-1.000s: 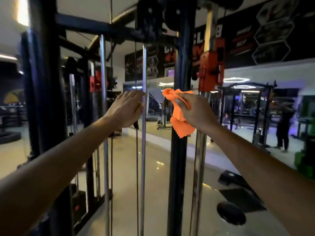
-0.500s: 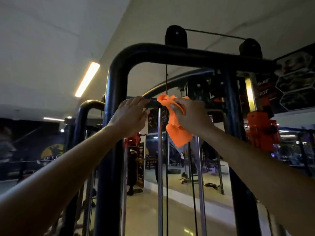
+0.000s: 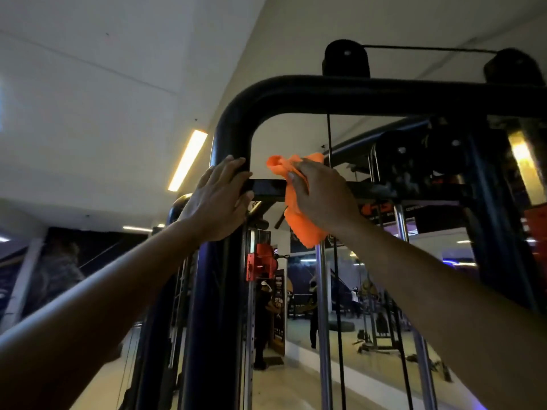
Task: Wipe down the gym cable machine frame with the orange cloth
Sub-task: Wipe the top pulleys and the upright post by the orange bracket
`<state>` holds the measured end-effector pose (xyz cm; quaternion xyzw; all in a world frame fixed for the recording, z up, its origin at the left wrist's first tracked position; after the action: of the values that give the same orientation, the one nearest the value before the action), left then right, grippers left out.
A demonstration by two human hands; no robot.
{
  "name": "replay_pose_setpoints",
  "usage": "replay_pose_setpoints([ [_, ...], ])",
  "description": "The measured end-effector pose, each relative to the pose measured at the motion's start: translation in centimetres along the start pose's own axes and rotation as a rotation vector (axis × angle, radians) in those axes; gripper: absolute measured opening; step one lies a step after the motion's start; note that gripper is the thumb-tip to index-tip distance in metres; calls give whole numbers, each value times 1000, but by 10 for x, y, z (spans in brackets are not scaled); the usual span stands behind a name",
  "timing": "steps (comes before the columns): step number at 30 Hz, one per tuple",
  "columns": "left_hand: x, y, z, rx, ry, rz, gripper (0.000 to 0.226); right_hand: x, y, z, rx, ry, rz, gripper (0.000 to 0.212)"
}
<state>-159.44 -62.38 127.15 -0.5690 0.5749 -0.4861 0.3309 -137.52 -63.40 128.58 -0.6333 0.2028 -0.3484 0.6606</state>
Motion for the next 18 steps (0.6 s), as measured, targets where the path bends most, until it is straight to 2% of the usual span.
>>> replay_pose_setpoints([
  [4, -15, 3, -10, 10, 1, 76, 60, -36, 10, 23, 6, 195, 54, 55],
  [8, -19, 8, -15, 77, 151, 157, 57, -63, 5, 7, -10, 192, 189, 57],
  [11, -23, 10, -20, 100, 252, 193, 59, -84, 2, -17, 74, 218, 162, 52],
  [14, -29, 8, -25, 81, 297, 192, 58, -78, 8, -8, 192, 326, 63, 52],
  [16, -30, 9, -24, 66, 313, 193, 55, -60, 11, 14, 135, 353, 73, 55],
  [18, -31, 10, -24, 76, 323, 202, 53, -49, 14, 23, 8, 268, 182, 52],
])
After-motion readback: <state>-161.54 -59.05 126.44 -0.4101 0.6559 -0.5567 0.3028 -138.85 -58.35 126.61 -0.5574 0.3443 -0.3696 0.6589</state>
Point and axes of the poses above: each hand's wrist, its own y-axis away from the middle knuckle, its own x-axis out of the back of the hand, z = x × y, the point moved 5 cm from there along -y, towards the middle knuckle, and after that the axes turned 13 degrees about -y, right-handed, at the moved point
